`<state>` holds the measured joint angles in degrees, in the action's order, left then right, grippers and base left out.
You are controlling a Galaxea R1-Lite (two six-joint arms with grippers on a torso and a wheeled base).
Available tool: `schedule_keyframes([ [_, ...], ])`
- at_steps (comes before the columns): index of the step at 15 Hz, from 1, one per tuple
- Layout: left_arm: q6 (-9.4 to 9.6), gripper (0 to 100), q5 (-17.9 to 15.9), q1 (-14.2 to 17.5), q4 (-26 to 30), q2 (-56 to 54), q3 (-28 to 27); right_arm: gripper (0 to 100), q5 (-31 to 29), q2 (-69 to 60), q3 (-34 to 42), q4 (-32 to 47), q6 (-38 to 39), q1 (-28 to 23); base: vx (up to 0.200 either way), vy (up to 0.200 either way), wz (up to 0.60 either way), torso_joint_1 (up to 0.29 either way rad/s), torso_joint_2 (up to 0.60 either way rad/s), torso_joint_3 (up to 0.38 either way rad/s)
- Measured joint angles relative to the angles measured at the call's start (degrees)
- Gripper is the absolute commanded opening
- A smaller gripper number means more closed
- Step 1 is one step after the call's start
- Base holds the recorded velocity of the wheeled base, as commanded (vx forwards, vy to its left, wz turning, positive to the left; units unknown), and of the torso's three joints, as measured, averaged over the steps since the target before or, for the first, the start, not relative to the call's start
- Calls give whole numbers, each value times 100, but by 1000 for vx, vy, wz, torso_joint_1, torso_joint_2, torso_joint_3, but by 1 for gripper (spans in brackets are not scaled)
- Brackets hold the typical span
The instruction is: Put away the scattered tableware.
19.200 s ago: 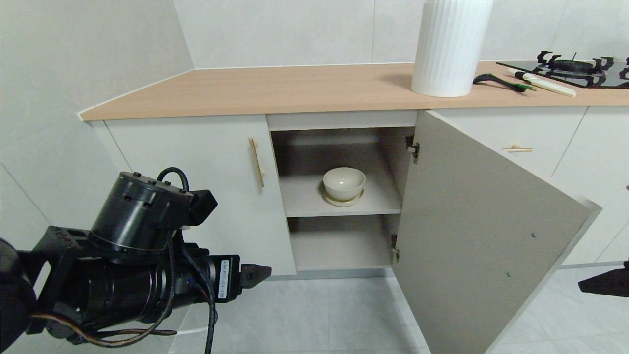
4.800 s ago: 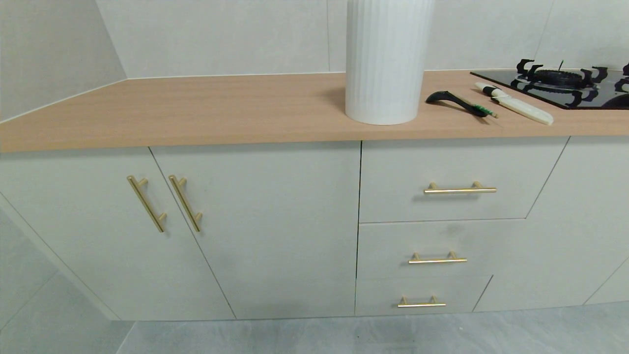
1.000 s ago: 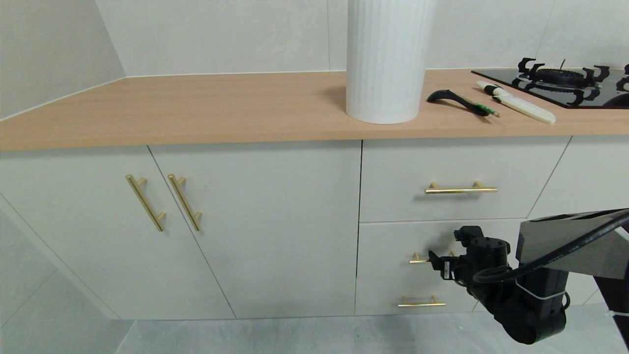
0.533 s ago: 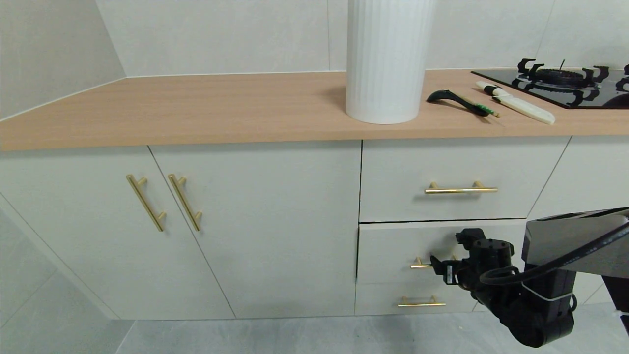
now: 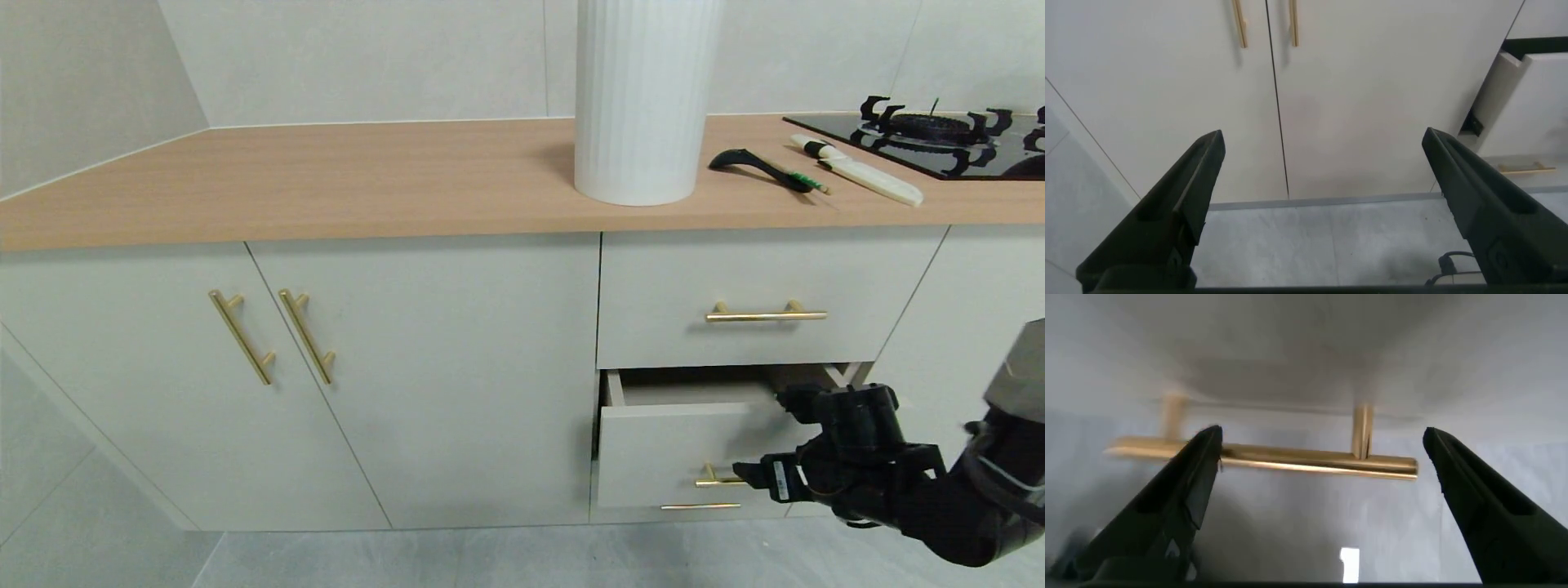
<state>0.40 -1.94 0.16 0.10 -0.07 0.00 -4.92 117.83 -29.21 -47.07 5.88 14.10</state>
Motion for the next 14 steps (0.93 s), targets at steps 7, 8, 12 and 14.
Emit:
schedule_keyframes([
  [7, 2, 100, 2, 0, 0, 0, 0, 100, 241, -2092, -179, 1064, 41, 290, 0, 0, 0, 0, 0, 0],
  [8, -2, 100, 0, 2, -5, 0, 0, 100, 143, -2061, -160, 847, 44, 328, 0, 0, 0, 0, 0, 0],
  [12, 0, 100, 0, 0, 0, 0, 0, 100, -618, -1312, -105, -569, 52, 457, 0, 0, 0, 0, 0, 0],
  [14, 0, 100, 0, 0, -7, 0, 0, 100, -884, -802, -96, -1367, 55, 499, 0, 0, 0, 0, 0, 0],
])
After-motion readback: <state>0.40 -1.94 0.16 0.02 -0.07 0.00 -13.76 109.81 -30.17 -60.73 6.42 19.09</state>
